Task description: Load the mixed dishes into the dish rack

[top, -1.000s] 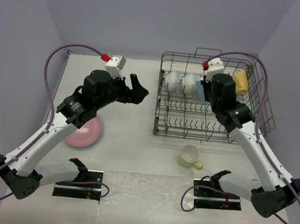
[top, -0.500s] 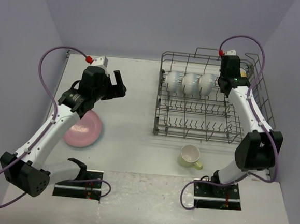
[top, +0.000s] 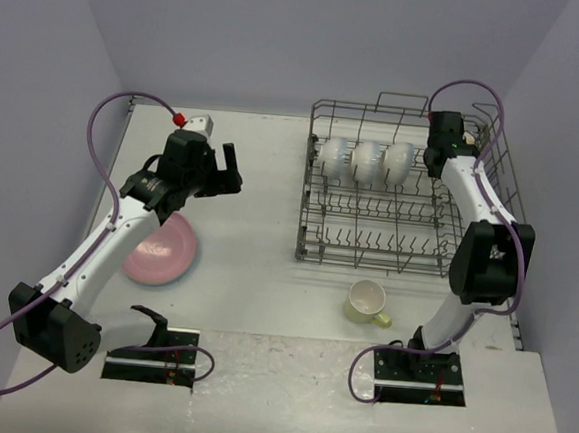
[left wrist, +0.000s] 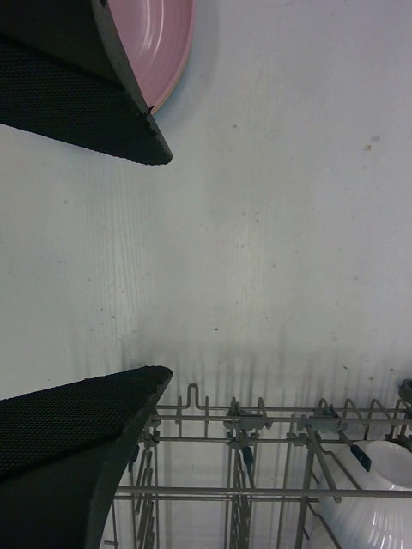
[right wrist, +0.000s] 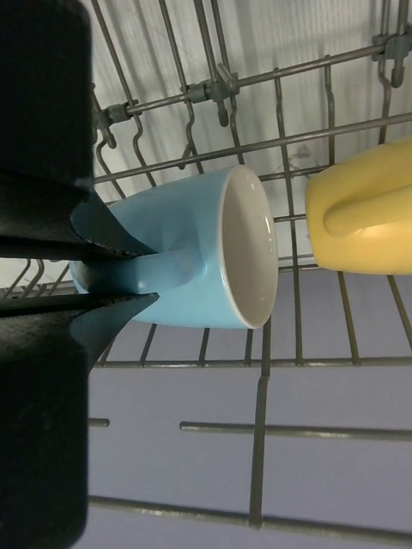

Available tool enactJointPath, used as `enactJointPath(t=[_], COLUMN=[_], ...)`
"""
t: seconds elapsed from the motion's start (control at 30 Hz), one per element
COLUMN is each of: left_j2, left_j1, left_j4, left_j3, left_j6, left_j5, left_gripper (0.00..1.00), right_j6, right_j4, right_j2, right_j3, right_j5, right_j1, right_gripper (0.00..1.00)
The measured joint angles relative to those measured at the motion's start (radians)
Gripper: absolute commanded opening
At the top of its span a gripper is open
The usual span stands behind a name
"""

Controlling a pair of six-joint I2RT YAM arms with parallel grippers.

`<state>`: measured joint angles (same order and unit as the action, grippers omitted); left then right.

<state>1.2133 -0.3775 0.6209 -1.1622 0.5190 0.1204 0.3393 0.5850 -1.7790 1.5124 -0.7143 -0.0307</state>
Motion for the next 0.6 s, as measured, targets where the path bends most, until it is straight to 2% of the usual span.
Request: enactJointPath(t=[0.33, 0.6], left_j2=[0.000, 0.000], left_j1=[0.001, 0.002], left_j4=[-0.002, -0.002], left_j3=[0.000, 0.000], left_j6=[-0.025, -0.039], left_j5=[-0.021, -0.055], left_gripper=[1.00, 1.00], right_j6=[-0.037, -0.075], right_j4=[0.075, 0.052], right_j2=[-0.101, -0.150], right_j3=[0.000, 0.047], right_j5=[-0.010, -0.055], right_j1=[0.028, 0.026], right_gripper=[0.00, 0.00])
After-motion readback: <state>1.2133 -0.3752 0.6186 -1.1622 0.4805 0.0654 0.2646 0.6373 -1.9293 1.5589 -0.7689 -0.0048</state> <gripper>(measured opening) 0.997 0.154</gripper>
